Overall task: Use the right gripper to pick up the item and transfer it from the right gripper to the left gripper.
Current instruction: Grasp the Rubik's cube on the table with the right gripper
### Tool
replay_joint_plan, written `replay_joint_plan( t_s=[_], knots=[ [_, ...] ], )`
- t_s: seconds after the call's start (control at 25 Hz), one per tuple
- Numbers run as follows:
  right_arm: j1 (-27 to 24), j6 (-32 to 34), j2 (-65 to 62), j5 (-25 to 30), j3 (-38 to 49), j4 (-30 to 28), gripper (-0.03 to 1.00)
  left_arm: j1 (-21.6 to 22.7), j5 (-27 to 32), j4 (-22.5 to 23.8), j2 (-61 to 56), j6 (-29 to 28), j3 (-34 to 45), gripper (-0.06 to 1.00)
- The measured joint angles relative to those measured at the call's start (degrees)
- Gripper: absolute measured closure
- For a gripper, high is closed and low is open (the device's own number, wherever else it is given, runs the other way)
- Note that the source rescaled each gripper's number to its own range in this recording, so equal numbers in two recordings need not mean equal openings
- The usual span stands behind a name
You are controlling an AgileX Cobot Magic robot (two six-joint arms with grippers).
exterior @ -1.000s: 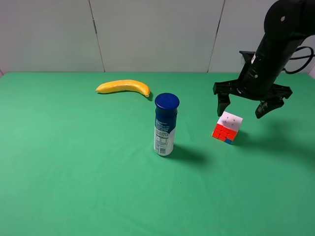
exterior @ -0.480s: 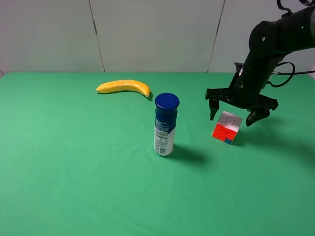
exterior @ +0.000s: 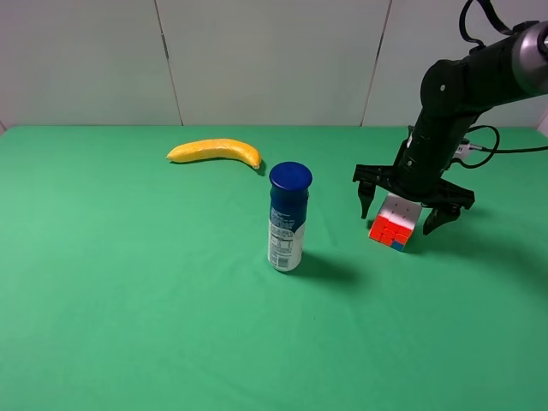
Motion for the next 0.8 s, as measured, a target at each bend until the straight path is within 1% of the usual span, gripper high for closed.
replay_joint_plan(
  t_s=[0.52, 0.56, 0.6, 0.64, 0.72, 0.76, 0.8],
  knots=[
    [0.0, 4.8, 0.0, -0.4, 0.0, -0.1, -0.03, 0.0, 0.0, 0.0, 0.0, 0.0, 0.0, -0.06],
    [0.0, 4.9, 0.0, -0.4, 0.0, -0.1, -0.02, 0.0, 0.0, 0.0, 0.0, 0.0, 0.0, -0.06],
    [0.0, 4.9, 0.1, -0.4, 0.0, -0.1, 0.12, 0.0, 0.0, 0.0, 0.0, 0.0, 0.0, -0.06],
    [0.0, 4.9, 0.1, -0.4, 0.0, -0.1, 0.31, 0.0, 0.0, 0.0, 0.0, 0.0, 0.0, -0.06],
    [0.0, 5.2, 0.2, -0.3, 0.0, -0.1, 0.97, 0.0, 0.0, 0.0, 0.0, 0.0, 0.0, -0.06],
    [0.0, 5.3, 0.2, -0.2, -0.1, -0.1, 0.89, 0.0, 0.0, 0.0, 0.0, 0.0, 0.0, -0.06],
    [0.0, 5.6, 0.2, -0.1, -0.1, -0.1, 0.91, 0.0, 0.0, 0.0, 0.0, 0.0, 0.0, -0.06]
  ],
)
